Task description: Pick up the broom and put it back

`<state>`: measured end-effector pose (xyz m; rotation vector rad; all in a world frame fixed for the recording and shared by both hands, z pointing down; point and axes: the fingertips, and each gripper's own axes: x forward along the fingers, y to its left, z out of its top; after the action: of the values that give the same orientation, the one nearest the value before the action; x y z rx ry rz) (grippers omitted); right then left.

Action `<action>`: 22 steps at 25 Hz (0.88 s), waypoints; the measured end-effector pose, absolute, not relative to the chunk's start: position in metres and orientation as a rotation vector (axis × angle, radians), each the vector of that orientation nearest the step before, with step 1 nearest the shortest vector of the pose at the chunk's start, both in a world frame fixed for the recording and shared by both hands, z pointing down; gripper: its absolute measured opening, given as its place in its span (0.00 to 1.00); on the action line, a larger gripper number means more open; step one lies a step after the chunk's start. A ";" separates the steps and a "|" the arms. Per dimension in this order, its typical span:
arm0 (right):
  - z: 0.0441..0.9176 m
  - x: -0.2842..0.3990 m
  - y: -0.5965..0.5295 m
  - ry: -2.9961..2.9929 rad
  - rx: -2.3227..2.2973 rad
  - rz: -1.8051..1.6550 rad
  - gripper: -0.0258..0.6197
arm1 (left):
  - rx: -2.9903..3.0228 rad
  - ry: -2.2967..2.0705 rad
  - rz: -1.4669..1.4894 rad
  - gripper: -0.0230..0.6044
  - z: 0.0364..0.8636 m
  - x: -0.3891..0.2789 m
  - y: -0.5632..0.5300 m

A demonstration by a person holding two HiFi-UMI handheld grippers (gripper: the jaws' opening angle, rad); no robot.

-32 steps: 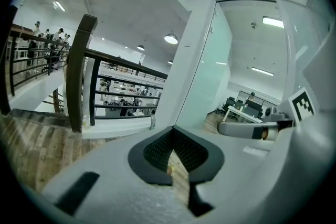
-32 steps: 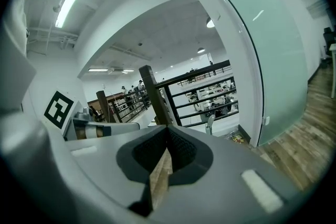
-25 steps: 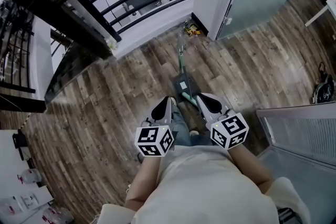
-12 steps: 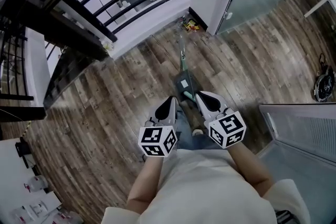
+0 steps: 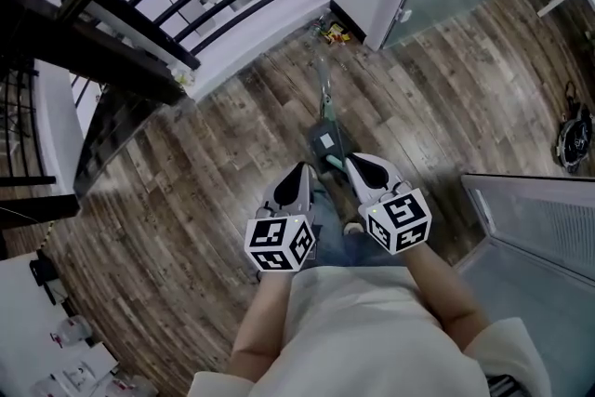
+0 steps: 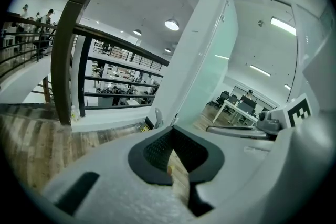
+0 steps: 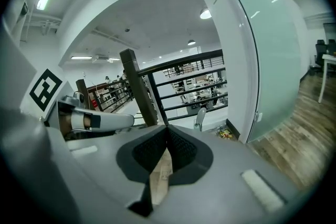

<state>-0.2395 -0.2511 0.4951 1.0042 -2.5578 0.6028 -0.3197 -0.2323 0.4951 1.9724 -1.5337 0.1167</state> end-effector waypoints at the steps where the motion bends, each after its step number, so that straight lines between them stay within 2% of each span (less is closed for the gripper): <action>1: 0.498 -0.241 -0.254 -2.550 1.004 0.599 0.05 | 1.968 -1.535 0.119 0.04 0.497 -0.322 -0.235; 14: 0.548 -0.251 -0.297 -2.461 1.026 0.588 0.19 | 1.940 -1.514 0.155 0.04 0.535 -0.341 -0.260; 22: 0.577 -0.257 -0.325 -2.419 1.043 0.581 0.24 | 1.949 -1.490 0.186 0.05 0.555 -0.347 -0.281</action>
<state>-0.2574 -0.3250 0.5775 1.0433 -2.4194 0.5812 -0.3467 -0.2814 0.5546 1.9490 -1.4904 0.1857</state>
